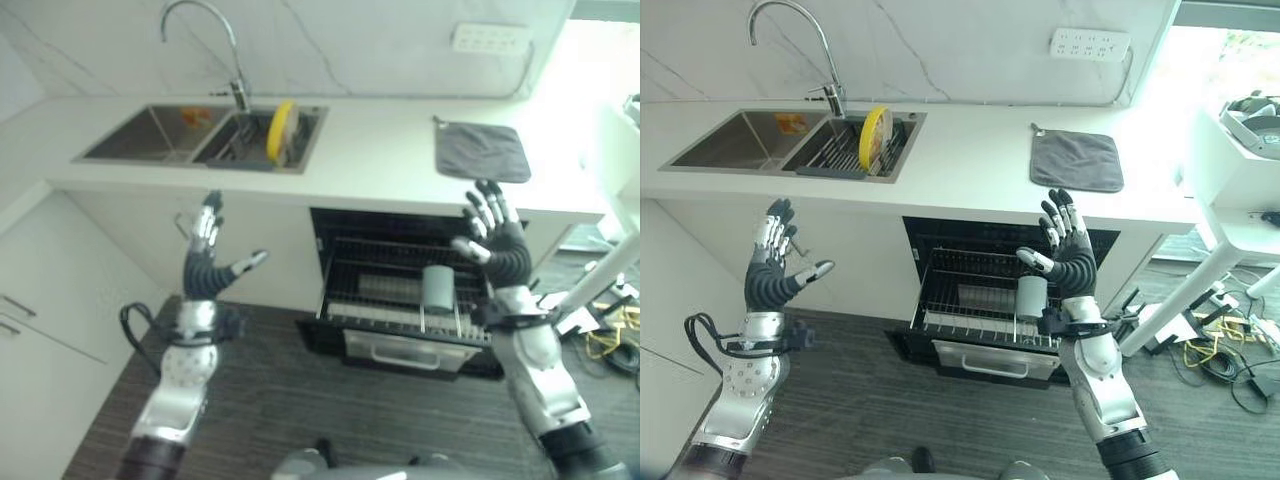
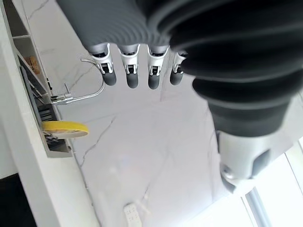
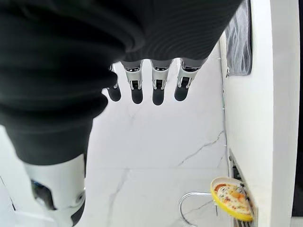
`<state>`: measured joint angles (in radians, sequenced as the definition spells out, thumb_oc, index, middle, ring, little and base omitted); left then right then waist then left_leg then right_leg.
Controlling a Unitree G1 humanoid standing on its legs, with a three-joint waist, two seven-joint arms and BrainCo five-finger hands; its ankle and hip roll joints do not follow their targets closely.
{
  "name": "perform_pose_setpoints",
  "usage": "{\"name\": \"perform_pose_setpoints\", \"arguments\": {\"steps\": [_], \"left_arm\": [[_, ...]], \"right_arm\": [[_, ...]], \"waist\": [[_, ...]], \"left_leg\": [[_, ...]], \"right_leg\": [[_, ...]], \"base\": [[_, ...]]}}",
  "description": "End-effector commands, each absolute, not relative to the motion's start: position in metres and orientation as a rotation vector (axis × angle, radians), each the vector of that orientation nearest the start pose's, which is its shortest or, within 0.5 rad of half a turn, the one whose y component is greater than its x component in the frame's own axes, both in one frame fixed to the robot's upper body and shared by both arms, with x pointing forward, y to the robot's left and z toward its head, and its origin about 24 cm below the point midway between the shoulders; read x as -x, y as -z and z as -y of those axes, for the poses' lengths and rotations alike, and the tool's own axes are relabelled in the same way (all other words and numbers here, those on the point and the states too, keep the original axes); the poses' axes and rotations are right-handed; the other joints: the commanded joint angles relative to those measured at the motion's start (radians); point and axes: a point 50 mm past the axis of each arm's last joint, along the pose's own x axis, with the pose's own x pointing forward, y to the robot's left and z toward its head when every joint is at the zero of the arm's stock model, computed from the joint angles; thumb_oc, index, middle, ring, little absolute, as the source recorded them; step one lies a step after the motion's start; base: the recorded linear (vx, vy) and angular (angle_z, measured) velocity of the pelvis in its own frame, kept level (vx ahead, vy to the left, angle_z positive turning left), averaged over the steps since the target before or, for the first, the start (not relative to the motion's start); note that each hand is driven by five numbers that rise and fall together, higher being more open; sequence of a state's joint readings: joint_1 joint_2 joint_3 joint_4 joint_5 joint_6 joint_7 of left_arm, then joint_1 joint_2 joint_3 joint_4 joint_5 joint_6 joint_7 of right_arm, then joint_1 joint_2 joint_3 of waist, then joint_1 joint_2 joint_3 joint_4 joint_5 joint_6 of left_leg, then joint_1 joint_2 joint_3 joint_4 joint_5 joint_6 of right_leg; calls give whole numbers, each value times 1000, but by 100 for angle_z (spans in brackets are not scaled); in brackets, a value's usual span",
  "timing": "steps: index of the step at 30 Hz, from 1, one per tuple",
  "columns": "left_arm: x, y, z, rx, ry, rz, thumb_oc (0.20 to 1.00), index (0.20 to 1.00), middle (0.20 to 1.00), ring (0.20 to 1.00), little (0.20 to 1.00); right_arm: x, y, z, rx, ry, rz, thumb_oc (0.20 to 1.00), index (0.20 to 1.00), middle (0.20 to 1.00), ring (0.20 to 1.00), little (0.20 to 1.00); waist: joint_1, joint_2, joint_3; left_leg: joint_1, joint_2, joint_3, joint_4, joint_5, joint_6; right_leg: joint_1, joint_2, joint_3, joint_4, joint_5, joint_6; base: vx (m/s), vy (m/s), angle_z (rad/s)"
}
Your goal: Place the dishes in the dishwasher.
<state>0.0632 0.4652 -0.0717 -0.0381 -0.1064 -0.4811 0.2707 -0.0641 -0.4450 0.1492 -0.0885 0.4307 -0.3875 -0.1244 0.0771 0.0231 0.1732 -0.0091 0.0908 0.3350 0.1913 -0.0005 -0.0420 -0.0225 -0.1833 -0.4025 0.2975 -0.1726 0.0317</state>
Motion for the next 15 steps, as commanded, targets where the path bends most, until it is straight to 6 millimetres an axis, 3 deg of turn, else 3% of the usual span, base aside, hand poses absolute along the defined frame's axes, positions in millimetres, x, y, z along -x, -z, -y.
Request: {"name": "perform_pose_setpoints", "arguments": {"steps": [1,3,4,6,7,8,11,12,13,15], "left_arm": [[-241,-136,-212,-227,-89,678,1000,1000,1000,1000,1000],[-242,-136,-212,-217,-96,679,1000,1000,1000,1000,1000],[-243,-137,-212,-194,-112,677,1000,1000,1000,1000,1000],[-243,-137,-211,-192,-103,680,1000,1000,1000,1000,1000],[-244,-138,-209,-197,-89,689,1000,1000,1000,1000,1000],[-248,-141,-206,-199,-58,708,1000,1000,1000,1000,1000],[-257,-143,-197,-218,19,704,1000,1000,1000,1000,1000],[-259,-145,-194,-235,39,709,1000,1000,1000,1000,1000],[-260,-147,-195,-273,66,698,1000,1000,1000,1000,1000],[-258,-146,-200,-272,52,683,1000,1000,1000,1000,1000]], "right_arm": [[-257,-156,189,-58,-67,674,1000,1000,1000,1000,1000],[-258,-156,188,-48,-72,672,1000,1000,1000,1000,1000],[-259,-155,185,-27,-88,652,1000,1000,1000,1000,1000],[-258,-155,189,-15,-81,656,1000,1000,1000,1000,1000],[-257,-156,192,-8,-70,665,1000,1000,1000,1000,1000],[-254,-159,199,-3,-35,684,1000,1000,1000,1000,1000],[-249,-155,214,-66,48,676,1000,1000,1000,1000,1000],[-248,-153,217,-85,60,678,1000,1000,1000,1000,1000],[-242,-149,219,-88,63,675,1000,1000,1000,1000,1000],[-242,-148,218,-131,50,666,1000,1000,1000,1000,1000]], "waist": [[-17,-22,16],[-18,-19,13],[-21,-8,2],[-30,-5,-5],[-38,-3,-7],[-62,3,-10],[-78,-13,0],[-79,-17,1],[-81,-19,4],[-69,-17,3]], "left_leg": [[58,27,-11,-16,-25,-14],[62,41,-28,-52,-2,-24],[63,112,-111,-160,109,-69],[71,149,-143,-188,121,-82],[76,161,-139,-188,116,-84],[94,162,-92,-189,82,-76],[113,94,-86,-177,32,-41],[112,70,-94,-173,19,-24],[136,10,-69,-173,-17,21],[166,-12,-35,-181,-51,31]], "right_leg": [[139,38,2,-171,106,31],[141,39,15,-176,106,33],[150,32,70,-190,103,37],[142,11,93,-165,88,44],[134,-4,96,-146,81,49],[117,-38,80,-96,67,63],[110,-110,94,-33,129,104],[99,-126,103,-19,175,110],[68,-180,96,29,271,127],[65,-206,52,43,284,149]], "base": [[55,346,-31],[112,340,-25],[174,603,-13],[152,624,-34],[90,638,-75],[100,683,-76],[105,510,-2],[148,617,41],[184,583,16],[131,446,-11]]}}
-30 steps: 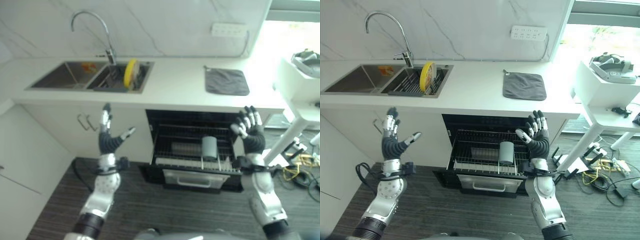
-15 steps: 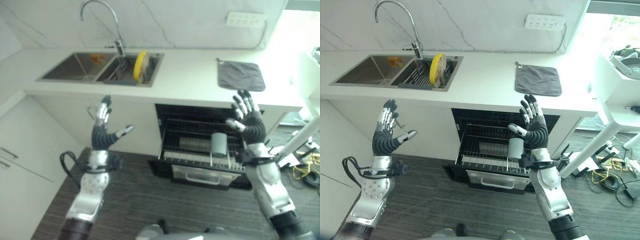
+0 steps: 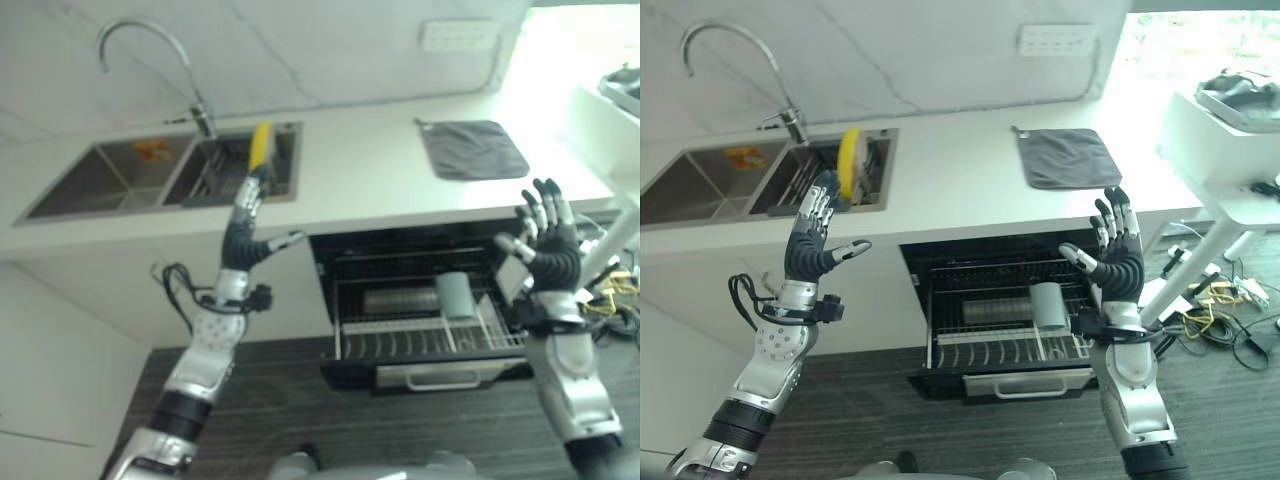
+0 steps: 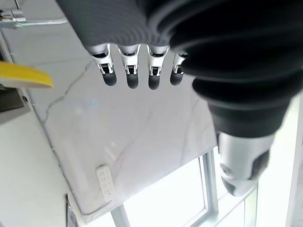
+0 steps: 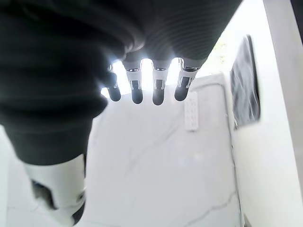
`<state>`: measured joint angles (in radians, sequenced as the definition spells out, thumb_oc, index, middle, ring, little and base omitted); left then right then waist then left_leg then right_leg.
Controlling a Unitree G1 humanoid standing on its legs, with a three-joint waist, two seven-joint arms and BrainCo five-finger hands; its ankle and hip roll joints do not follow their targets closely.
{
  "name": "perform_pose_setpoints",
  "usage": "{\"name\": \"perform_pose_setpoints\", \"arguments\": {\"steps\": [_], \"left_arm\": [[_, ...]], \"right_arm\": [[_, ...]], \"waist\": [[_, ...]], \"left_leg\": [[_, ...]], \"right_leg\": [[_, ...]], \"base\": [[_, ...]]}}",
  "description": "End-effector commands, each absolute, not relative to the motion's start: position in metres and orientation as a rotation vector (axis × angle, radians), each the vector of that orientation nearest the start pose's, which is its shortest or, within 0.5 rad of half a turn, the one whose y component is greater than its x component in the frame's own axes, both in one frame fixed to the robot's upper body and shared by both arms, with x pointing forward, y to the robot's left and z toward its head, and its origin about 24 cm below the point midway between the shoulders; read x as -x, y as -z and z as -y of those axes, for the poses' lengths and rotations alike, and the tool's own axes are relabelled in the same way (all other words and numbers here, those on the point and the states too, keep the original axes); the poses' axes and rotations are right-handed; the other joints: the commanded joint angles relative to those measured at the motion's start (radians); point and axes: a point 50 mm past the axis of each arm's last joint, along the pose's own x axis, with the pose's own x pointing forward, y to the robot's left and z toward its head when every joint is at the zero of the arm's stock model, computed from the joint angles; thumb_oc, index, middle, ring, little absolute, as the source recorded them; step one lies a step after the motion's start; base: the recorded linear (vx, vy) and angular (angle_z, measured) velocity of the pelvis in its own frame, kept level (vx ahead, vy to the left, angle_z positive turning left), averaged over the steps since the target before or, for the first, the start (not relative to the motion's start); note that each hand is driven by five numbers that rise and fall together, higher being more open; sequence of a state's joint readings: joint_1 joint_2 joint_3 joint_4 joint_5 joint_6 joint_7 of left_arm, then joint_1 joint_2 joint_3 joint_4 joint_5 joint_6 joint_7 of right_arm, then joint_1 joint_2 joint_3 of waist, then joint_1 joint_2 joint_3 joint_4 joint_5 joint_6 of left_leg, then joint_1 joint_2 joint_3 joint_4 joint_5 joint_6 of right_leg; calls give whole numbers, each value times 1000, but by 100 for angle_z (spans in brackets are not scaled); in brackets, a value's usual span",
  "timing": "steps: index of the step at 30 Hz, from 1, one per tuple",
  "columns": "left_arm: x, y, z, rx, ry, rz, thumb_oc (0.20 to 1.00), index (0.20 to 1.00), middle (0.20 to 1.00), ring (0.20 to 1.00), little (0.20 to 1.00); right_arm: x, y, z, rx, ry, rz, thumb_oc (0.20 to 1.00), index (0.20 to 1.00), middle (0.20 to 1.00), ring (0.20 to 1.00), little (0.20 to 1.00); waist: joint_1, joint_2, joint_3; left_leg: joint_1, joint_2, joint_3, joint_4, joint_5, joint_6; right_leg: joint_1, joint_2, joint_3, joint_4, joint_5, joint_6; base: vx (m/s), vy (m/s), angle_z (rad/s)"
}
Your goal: Place the dishes in the dishwasher.
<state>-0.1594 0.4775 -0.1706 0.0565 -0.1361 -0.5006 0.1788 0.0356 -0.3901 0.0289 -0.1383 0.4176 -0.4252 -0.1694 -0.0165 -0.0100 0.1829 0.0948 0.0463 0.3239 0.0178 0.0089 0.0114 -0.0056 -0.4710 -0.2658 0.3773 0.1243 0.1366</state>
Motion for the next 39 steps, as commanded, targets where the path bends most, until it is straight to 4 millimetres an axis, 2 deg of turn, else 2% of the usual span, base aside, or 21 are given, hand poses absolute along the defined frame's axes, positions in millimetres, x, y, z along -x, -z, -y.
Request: {"name": "perform_pose_setpoints", "arguments": {"steps": [1,2,6,7,9,11,12,14,15,16,17,19,22,24,26,28,30,34,35,37,39], "left_arm": [[-256,-146,-205,-269,29,675,1000,1000,1000,1000,1000],[-256,-146,-207,-270,20,673,1000,1000,1000,1000,1000],[-256,-141,-207,-213,21,638,1000,1000,1000,1000,1000],[-253,-137,-206,-188,29,625,1000,1000,1000,1000,1000],[-250,-136,-205,-154,39,622,1000,1000,1000,1000,1000],[-249,-134,-205,-143,53,629,1000,1000,1000,1000,1000],[-248,-134,-203,-130,64,635,1000,1000,1000,1000,1000],[-246,-134,-199,-128,83,648,1000,1000,1000,1000,1000],[-246,-136,-197,-113,87,662,1000,1000,1000,1000,1000],[-246,-137,-197,-105,86,665,1000,1000,1000,1000,1000],[-248,-137,-197,-94,83,667,1000,1000,1000,1000,1000],[-248,-136,-195,-85,76,678,1000,1000,1000,1000,1000],[-244,-136,-193,-80,57,683,1000,1000,1000,1000,1000],[-239,-135,-198,-72,25,699,1000,1000,1000,1000,1000],[-238,-136,-201,-76,20,716,1000,1000,1000,1000,1000],[-241,-138,-201,-83,38,725,1000,1000,1000,1000,1000],[-244,-146,-197,-115,75,754,1000,1000,1000,1000,1000],[-250,-149,-193,-161,85,753,1000,1000,1000,1000,1000],[-250,-149,-201,-203,56,746,1000,1000,1000,1000,1000],[-247,-151,-209,-232,35,753,1000,1000,1000,1000,1000],[-247,-154,-217,-249,14,759,1000,1000,1000,1000,1000]], "right_arm": [[-244,-148,212,-156,26,659,1000,1000,1000,1000,1000],[-246,-148,208,-156,12,653,1000,1000,1000,1000,1000],[-248,-148,199,-144,-13,637,1000,1000,1000,1000,1000],[-247,-148,199,-145,-26,641,1000,1000,1000,1000,1000],[-243,-147,202,-130,-44,643,1000,1000,1000,1000,1000],[-243,-147,205,-140,-31,646,1000,1000,1000,1000,1000],[-244,-148,205,-152,-20,655,1000,1000,1000,1000,1000],[-243,-152,208,-160,-17,684,1000,1000,1000,1000,1000],[-243,-155,209,-128,-27,695,1000,1000,1000,1000,1000],[-244,-155,210,-112,-32,697,1000,1000,1000,1000,1000],[-246,-155,209,-101,-41,698,1000,1000,1000,1000,1000],[-251,-158,203,-95,-68,710,1000,1000,1000,1000,1000],[-252,-164,196,-65,-100,728,1000,1000,1000,1000,1000],[-253,-167,193,-62,-128,737,1000,1000,1000,1000,1000],[-252,-171,195,-56,-119,754,1000,1000,1000,1000,1000],[-247,-171,203,-58,-66,761,1000,1000,1000,1000,1000],[-242,-168,215,-118,-10,761,1000,1000,1000,1000,1000],[-237,-164,217,-125,14,771,1000,1000,1000,1000,1000],[-239,-165,213,-173,-10,771,1000,1000,1000,1000,1000],[-241,-169,208,-183,-22,780,1000,1000,1000,1000,1000],[-243,-172,202,-181,-25,797,1000,1000,1000,1000,1000]], "waist": [[44,21,-6],[53,24,-6],[60,15,-6],[53,3,-5],[30,-6,5],[25,-4,5],[25,-8,4],[19,-9,0],[21,-14,5],[22,-11,10],[29,-15,22],[37,-8,27],[46,12,17],[59,25,3],[54,27,-8],[30,31,-17],[27,29,-19],[29,20,-14],[45,18,-16],[70,24,-21],[92,29,-23]], "left_leg": [[83,13,14,-28,-77,-10],[87,2,19,-43,-78,-2],[75,-43,-10,-76,-61,25],[79,-64,-20,-89,-62,28],[92,-81,-22,-81,-84,38],[90,-68,-4,-77,-76,30],[84,-69,11,-57,-81,28],[77,-55,40,101,-162,1],[25,-25,43,276,-133,-44],[-7,0,37,353,-103,-72],[-67,27,27,429,-32,-93],[-94,59,7,371,-19,-90],[-90,136,-56,160,97,-129],[-77,208,-177,10,177,-163],[-48,209,-186,-7,137,-160],[-1,189,-132,-33,73,-148],[0,141,-160,-16,28,-111],[22,77,-185,-34,-3,-61],[44,52,-145,-60,-21,-39],[52,42,-100,-80,-25,-30],[42,18,-88,-77,-39,-6]], "right_leg": [[35,60,-147,-17,4,61],[27,71,-163,-6,-4,63],[8,209,-172,-25,-38,27],[0,268,-171,-71,-50,21],[-51,281,-167,-70,-31,23],[-36,297,-177,-95,-73,0],[-29,295,-184,-123,-63,2],[24,326,-187,-192,-151,-39],[56,340,-185,-225,-173,-69],[68,347,-183,-234,-183,-85],[82,343,-183,-253,-172,-107],[106,345,-141,-272,-174,-105],[124,343,-72,-303,-171,-89],[127,317,-6,-317,-169,-67],[113,290,6,-304,-168,-51],[94,243,-2,-258,-169,-20],[91,211,22,-219,-170,2],[52,157,25,-154,-88,29],[20,135,-20,-135,-37,44],[6,134,-80,-112,-35,48],[-1,173,-104,-61,-76,37]], "base": [[12,323,-54],[8,325,-82],[17,128,-40],[114,33,23],[133,-2,4],[80,-93,25],[171,-207,27],[186,-229,1],[90,-145,9],[27,-81,19],[63,94,17],[113,216,-33],[180,374,-82],[192,547,-99],[131,528,-125],[123,497,-80],[119,465,-2],[51,274,5],[-27,294,-39],[-94,246,-125],[-125,124,-112]]}}
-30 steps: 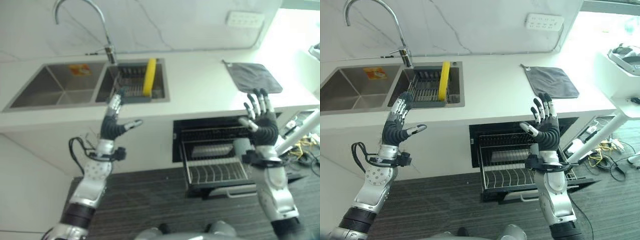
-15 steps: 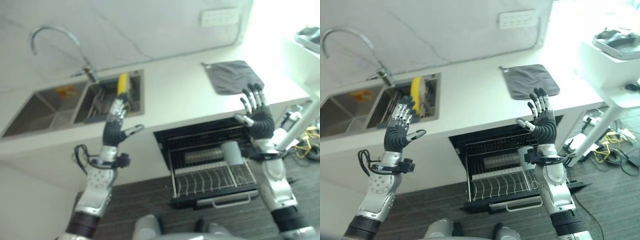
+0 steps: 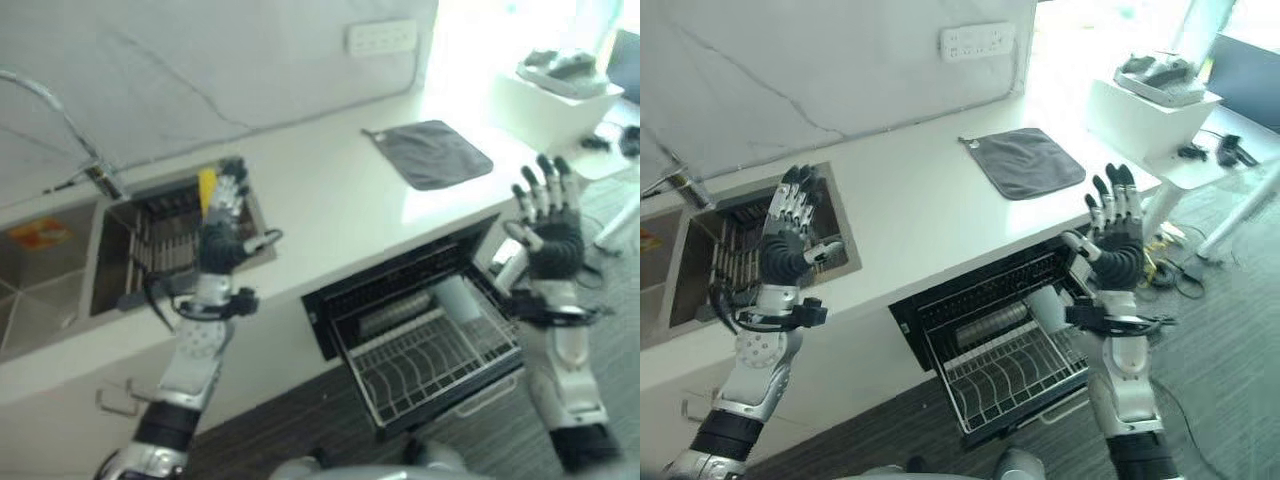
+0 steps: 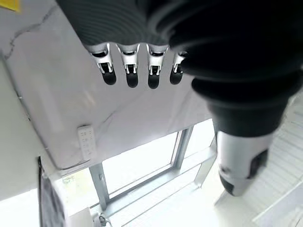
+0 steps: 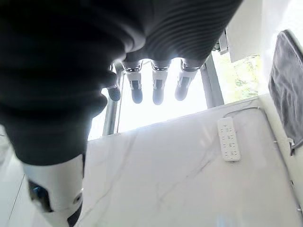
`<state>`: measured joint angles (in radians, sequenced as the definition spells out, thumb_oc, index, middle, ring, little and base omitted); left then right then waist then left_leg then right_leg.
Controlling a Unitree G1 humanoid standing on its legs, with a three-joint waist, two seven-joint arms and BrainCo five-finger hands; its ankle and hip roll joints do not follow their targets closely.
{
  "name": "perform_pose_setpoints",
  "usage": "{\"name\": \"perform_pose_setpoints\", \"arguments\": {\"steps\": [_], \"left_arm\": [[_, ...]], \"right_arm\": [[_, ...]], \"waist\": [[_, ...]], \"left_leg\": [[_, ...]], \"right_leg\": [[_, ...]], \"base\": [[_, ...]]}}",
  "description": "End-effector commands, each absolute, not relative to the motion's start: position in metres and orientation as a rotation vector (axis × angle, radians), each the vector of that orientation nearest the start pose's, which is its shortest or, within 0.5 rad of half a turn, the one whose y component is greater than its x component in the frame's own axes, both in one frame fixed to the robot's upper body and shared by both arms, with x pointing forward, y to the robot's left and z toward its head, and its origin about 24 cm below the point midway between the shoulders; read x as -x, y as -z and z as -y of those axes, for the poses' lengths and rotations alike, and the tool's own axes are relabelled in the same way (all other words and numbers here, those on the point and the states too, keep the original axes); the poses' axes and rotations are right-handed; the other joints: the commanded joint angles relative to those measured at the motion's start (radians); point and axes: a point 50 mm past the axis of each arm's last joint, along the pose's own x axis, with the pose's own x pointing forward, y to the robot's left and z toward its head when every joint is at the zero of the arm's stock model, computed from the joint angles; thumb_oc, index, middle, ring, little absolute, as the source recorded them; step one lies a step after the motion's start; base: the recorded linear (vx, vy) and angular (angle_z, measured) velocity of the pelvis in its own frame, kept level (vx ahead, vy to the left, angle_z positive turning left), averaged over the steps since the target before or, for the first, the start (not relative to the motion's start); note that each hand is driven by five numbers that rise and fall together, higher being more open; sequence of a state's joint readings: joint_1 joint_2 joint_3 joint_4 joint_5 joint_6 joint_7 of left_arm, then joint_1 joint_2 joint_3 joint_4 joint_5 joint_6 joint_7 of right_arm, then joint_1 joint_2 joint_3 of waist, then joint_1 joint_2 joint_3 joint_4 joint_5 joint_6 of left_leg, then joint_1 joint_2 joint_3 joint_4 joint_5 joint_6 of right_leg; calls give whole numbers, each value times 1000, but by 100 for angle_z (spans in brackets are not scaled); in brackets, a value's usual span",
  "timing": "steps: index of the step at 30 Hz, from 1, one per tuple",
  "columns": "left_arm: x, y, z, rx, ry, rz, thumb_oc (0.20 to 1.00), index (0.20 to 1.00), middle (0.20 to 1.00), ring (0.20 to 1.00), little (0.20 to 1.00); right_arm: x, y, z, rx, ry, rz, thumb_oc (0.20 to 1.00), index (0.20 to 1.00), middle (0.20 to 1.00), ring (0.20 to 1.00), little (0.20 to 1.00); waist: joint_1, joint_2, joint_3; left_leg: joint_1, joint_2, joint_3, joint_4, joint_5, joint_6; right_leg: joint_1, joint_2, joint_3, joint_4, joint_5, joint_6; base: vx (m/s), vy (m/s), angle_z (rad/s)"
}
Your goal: Place the dishes in the dishwasher.
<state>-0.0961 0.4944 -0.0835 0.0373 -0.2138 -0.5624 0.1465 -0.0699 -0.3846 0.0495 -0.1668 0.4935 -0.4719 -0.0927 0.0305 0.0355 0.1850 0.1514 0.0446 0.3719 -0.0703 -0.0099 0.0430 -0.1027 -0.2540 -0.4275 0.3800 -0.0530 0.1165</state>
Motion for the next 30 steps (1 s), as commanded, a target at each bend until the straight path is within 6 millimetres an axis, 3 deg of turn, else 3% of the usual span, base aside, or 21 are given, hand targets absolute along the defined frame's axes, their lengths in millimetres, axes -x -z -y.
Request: {"name": "perform_pose_setpoints", "arguments": {"steps": [1,4,8,13,16,19,23,24,25,26,30], "left_arm": [[-247,-154,-220,-253,-3,756,1000,1000,1000,1000,1000],[-243,-150,-222,-263,-41,746,1000,1000,1000,1000,1000],[-235,-143,-225,-265,-67,736,1000,1000,1000,1000,1000],[-233,-137,-225,-240,-109,726,1000,1000,1000,1000,1000],[-236,-136,-220,-242,-94,728,1000,1000,1000,1000,1000],[-234,-136,-220,-228,-84,729,1000,1000,1000,1000,1000],[-235,-134,-216,-203,-77,718,1000,1000,1000,1000,1000],[-236,-135,-215,-194,-68,722,1000,1000,1000,1000,1000],[-240,-137,-209,-181,-23,737,1000,1000,1000,1000,1000],[-244,-137,-205,-179,2,741,1000,1000,1000,1000,1000],[-247,-144,-197,-192,74,756,1000,1000,1000,1000,1000]], "right_arm": [[-245,-173,199,-188,-26,805,1000,1000,1000,1000,1000],[-249,-176,193,-208,-54,825,1000,1000,1000,1000,1000],[-252,-180,183,-229,-96,829,1000,1000,1000,1000,1000],[-257,-178,172,-235,-170,790,1000,1000,1000,1000,1000],[-257,-178,171,-228,-209,779,1000,1000,1000,1000,1000],[-263,-177,169,-215,-236,752,1000,1000,1000,1000,1000],[-260,-174,161,-192,-311,708,1000,1000,1000,1000,1000],[-258,-173,161,-188,-317,701,1000,1000,1000,1000,1000],[-255,-172,166,-177,-292,705,1000,1000,1000,1000,1000],[-252,-171,169,-176,-270,712,1000,1000,1000,1000,1000],[-248,-169,178,-198,-182,742,1000,1000,1000,1000,1000]], "waist": [[57,-20,-27],[81,-23,-29],[87,-16,-33],[75,-16,-51],[63,-24,-48],[75,-26,-43],[54,-16,-60],[44,-15,-64],[10,-15,-65],[-2,-14,-58],[19,-8,-46]], "left_leg": [[-23,-3,-135,14,-30,-22],[-31,-21,-125,18,-28,-19],[-35,2,-111,14,-1,-46],[-65,33,-70,13,46,-101],[-104,44,-51,109,16,-107],[-118,55,-99,161,-12,-112],[-80,156,-75,66,82,-165],[-66,169,-52,56,71,-175],[-50,214,84,53,88,-182],[-43,220,110,53,89,-184],[-25,153,52,17,67,-149]], "right_leg": [[99,-13,37,-51,79,44],[121,30,1,-97,47,22],[176,92,4,-228,-8,-9],[241,127,18,-391,33,-24],[242,118,16,-401,38,-35],[238,114,40,-394,37,-42],[242,93,23,-398,39,-31],[248,81,13,-391,27,-19],[246,48,-51,-367,32,-10],[249,31,-74,-341,24,-4],[245,-19,-78,-272,17,26]], "base": [[-91,29,-63],[-110,-118,-26],[-130,-221,-39],[-113,-179,-26],[-132,-89,2],[-42,65,-2],[-11,245,4],[-3,373,13],[3,370,34],[12,446,82],[150,362,107]]}}
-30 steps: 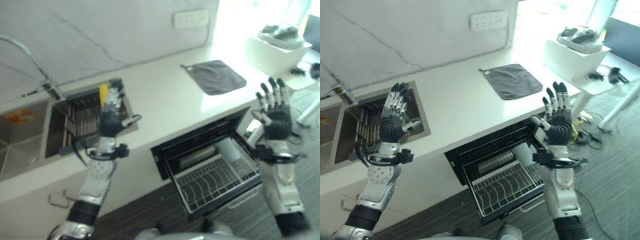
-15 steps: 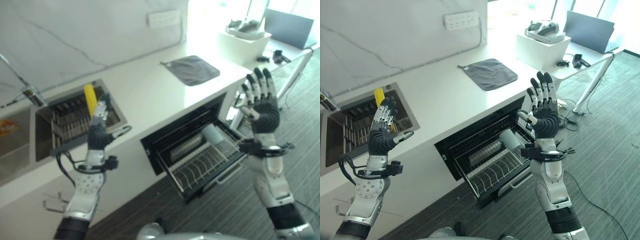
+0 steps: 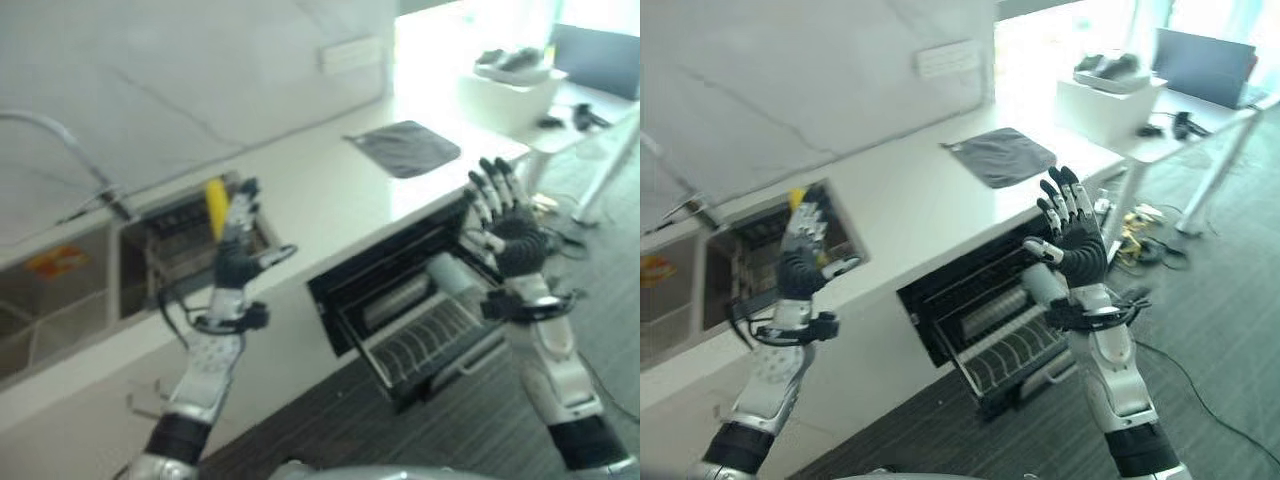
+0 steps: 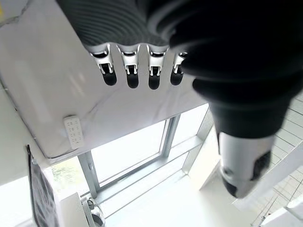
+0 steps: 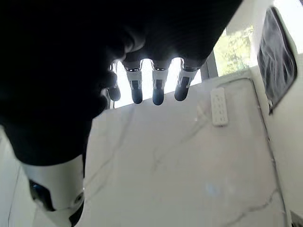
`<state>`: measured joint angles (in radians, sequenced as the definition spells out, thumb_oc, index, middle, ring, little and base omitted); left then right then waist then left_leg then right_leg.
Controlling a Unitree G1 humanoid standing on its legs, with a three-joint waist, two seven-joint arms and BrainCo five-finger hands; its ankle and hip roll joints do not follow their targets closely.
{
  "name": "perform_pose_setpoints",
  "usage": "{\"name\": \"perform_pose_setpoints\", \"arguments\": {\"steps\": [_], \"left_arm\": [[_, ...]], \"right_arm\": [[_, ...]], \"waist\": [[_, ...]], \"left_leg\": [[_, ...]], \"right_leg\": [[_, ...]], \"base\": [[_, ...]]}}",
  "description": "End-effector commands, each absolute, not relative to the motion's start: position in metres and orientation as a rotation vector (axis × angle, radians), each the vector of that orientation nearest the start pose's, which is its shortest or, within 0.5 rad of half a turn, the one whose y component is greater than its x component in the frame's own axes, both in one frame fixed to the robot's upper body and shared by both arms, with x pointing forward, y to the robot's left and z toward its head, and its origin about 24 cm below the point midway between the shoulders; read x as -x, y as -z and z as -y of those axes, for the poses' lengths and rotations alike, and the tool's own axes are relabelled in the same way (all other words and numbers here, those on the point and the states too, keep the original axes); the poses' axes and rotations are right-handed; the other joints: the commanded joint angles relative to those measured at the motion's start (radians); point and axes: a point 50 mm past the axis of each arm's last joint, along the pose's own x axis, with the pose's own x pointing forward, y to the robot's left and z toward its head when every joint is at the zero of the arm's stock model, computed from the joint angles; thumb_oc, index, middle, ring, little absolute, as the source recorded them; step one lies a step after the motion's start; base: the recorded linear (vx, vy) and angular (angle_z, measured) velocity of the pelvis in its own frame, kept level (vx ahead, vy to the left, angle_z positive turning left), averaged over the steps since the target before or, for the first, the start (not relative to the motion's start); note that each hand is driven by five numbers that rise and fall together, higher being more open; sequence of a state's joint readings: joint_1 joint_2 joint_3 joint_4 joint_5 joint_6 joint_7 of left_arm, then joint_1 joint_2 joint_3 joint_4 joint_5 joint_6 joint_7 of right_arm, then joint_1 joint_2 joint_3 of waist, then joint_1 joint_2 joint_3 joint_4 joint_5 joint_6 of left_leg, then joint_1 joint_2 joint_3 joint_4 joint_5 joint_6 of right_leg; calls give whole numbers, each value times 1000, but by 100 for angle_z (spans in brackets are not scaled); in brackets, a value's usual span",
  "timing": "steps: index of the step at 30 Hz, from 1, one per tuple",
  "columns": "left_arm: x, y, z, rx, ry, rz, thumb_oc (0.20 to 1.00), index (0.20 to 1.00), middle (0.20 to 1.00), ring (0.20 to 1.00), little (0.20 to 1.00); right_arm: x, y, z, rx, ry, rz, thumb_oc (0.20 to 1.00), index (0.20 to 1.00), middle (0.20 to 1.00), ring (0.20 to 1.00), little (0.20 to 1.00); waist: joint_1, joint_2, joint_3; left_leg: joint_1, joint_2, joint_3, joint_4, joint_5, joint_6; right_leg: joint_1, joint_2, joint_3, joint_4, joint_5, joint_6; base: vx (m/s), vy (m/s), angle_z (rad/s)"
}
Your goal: Place the dishes in the dishwasher.
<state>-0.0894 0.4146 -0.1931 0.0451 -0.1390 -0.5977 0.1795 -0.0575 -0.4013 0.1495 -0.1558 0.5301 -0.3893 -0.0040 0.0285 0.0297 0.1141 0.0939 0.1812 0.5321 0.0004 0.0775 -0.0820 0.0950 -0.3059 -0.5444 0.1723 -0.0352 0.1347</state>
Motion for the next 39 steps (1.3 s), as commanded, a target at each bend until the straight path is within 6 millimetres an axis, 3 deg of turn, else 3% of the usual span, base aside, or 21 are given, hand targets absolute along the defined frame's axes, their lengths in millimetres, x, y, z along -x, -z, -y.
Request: {"name": "perform_pose_setpoints", "arguments": {"steps": [1,5,8,9,11,12,14,19,21,22,23,24,25,28,31,39], "left_arm": [[-245,-145,-200,-181,85,757,1000,1000,1000,1000,1000],[-244,-148,-205,-177,85,763,1000,1000,1000,1000,1000],[-243,-148,-208,-186,81,762,1000,1000,1000,1000,1000],[-243,-149,-209,-189,78,764,1000,1000,1000,1000,1000],[-245,-154,-210,-190,67,772,1000,1000,1000,1000,1000],[-246,-156,-210,-190,56,775,1000,1000,1000,1000,1000],[-247,-153,-211,-190,31,772,1000,1000,1000,1000,1000],[-240,-142,-211,-174,9,743,1000,1000,1000,1000,1000],[-238,-140,-212,-164,1,739,1000,1000,1000,1000,1000],[-237,-139,-212,-163,-6,739,1000,1000,1000,1000,1000],[-235,-139,-212,-164,-10,740,1000,1000,1000,1000,1000],[-233,-139,-212,-166,-13,741,1000,1000,1000,1000,1000],[-231,-138,-211,-168,-13,742,1000,1000,1000,1000,1000],[-238,-137,-206,-170,22,729,1000,1000,1000,1000,1000],[-241,-139,-201,-178,54,728,1000,1000,1000,1000,1000],[-239,-135,-197,-186,88,702,1000,1000,1000,1000,1000]], "right_arm": [[-246,-169,180,-192,-145,751,1000,1000,1000,1000,1000],[-241,-170,188,-207,-69,777,1000,1000,1000,1000,1000],[-242,-172,188,-227,-63,785,1000,1000,1000,1000,1000],[-244,-174,187,-233,-69,789,1000,1000,1000,1000,1000],[-245,-176,183,-231,-90,797,1000,1000,1000,1000,1000],[-246,-176,180,-230,-103,800,1000,1000,1000,1000,1000],[-249,-177,177,-235,-120,798,1000,1000,1000,1000,1000],[-253,-178,169,-239,-171,778,1000,1000,1000,1000,1000],[-254,-176,168,-219,-207,759,1000,1000,1000,1000,1000],[-255,-175,167,-210,-225,747,1000,1000,1000,1000,1000],[-256,-175,167,-207,-236,741,1000,1000,1000,1000,1000],[-257,-175,166,-207,-242,737,1000,1000,1000,1000,1000],[-262,-175,161,-205,-254,730,1000,1000,1000,1000,1000],[-261,-171,159,-211,-252,706,1000,1000,1000,1000,1000],[-256,-169,162,-199,-263,691,1000,1000,1000,1000,1000],[-266,-161,148,-191,-311,619,1000,1000,1000,1000,1000]], "waist": [[34,1,23],[45,-6,19],[59,-4,19],[65,-4,18],[67,-12,24],[68,-16,30],[76,-19,27],[77,-26,18],[66,-35,18],[75,-41,24],[84,-43,31],[88,-42,31],[94,-32,27],[71,-23,7],[62,-18,0],[101,-22,-3]], "left_leg": [[42,-19,-137,-73,-34,-3],[36,-110,-163,-84,-94,74],[37,-115,-129,-88,-98,81],[32,-114,-123,-88,-96,82],[19,-130,-153,-87,-96,85],[13,-138,-164,-82,-94,84],[-1,-139,-170,-81,-78,73],[-2,-143,-160,-50,-86,59],[-12,-152,-150,54,-142,59],[-38,-155,-199,121,-167,51],[-64,-155,-222,144,-153,53],[-66,-151,-241,134,-148,49],[-57,-98,-267,62,-83,18],[-9,-56,-229,-40,-45,-8],[21,-59,-225,-73,-47,-3],[48,-80,-226,-74,-75,15]], "right_leg": [[43,13,45,-42,6,17],[-1,-45,70,33,73,46],[-9,-45,29,55,77,47],[-7,-18,16,51,54,41],[-17,84,52,21,3,19],[-16,110,63,8,-8,13],[13,148,68,-36,-47,-16],[55,184,85,-145,-26,-35],[64,182,94,-174,-9,-47],[67,179,125,-183,-1,-54],[55,175,133,-184,20,-62],[54,175,143,-186,21,-61],[51,175,159,-193,22,-60],[63,159,132,-192,9,-37],[57,139,110,-154,-7,-26],[75,110,71,-158,1,-11]], "base": [[187,427,65],[101,371,31],[-19,121,9],[-50,6,-13],[-26,-55,-23],[-11,-76,-17],[-31,-118,-12],[-52,-132,-23],[-27,-44,-17],[-69,21,-20],[-62,54,-40],[-88,196,-63],[-16,246,-58],[61,252,-16],[59,181,20],[67,13,19]]}}
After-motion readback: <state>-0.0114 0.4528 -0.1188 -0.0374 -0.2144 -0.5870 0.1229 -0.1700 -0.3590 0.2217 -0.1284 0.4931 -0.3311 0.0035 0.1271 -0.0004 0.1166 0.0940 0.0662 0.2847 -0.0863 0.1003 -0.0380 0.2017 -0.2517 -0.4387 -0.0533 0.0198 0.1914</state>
